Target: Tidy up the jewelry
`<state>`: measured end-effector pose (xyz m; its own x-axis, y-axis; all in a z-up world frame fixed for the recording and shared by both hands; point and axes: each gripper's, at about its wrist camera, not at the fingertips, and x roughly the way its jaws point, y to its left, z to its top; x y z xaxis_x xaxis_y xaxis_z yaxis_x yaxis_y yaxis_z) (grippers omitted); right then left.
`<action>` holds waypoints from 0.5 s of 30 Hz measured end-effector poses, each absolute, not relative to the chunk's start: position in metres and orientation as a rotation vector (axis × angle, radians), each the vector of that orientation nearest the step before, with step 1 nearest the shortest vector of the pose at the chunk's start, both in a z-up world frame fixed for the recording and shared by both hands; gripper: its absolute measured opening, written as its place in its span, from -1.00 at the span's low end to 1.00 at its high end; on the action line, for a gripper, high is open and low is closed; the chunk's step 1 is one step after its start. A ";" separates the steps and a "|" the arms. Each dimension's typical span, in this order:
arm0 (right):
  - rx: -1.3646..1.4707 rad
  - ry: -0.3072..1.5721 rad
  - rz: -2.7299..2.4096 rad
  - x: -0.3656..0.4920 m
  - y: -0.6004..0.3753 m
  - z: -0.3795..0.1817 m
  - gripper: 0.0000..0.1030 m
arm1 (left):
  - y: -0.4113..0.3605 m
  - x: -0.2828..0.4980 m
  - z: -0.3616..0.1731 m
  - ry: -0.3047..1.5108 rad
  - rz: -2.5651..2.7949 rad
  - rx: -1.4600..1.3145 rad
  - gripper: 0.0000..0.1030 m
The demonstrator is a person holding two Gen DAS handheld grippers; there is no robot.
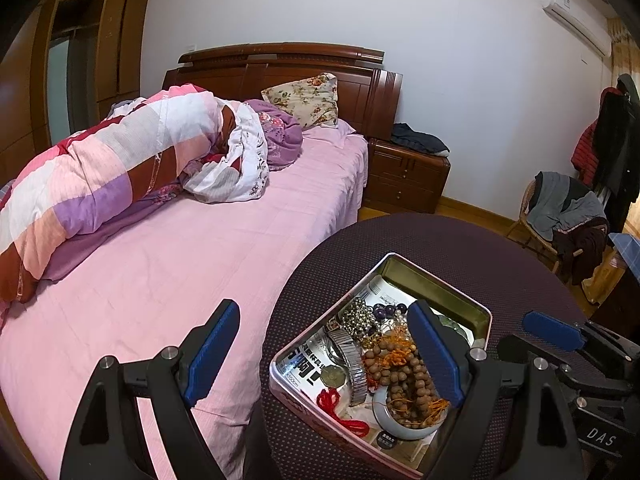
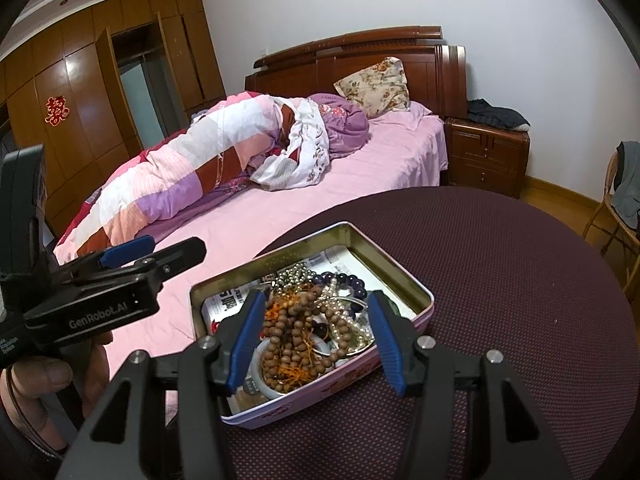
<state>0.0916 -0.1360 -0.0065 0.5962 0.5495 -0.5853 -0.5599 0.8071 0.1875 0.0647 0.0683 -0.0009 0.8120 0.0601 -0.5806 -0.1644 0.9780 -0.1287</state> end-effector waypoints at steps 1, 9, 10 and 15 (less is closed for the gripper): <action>-0.015 0.674 0.644 0.092 -0.136 -0.007 0.11 | 0.069 0.065 -0.001 0.613 0.120 -0.176 0.66; -0.016 0.674 0.645 0.091 -0.136 -0.007 0.11 | 0.069 0.064 -0.002 0.614 0.121 -0.180 0.66; -0.015 0.674 0.645 0.092 -0.135 -0.007 0.11 | 0.070 0.064 -0.002 0.614 0.121 -0.179 0.66; -0.015 0.675 0.644 0.092 -0.135 -0.007 0.11 | 0.071 0.064 -0.002 0.614 0.119 -0.182 0.66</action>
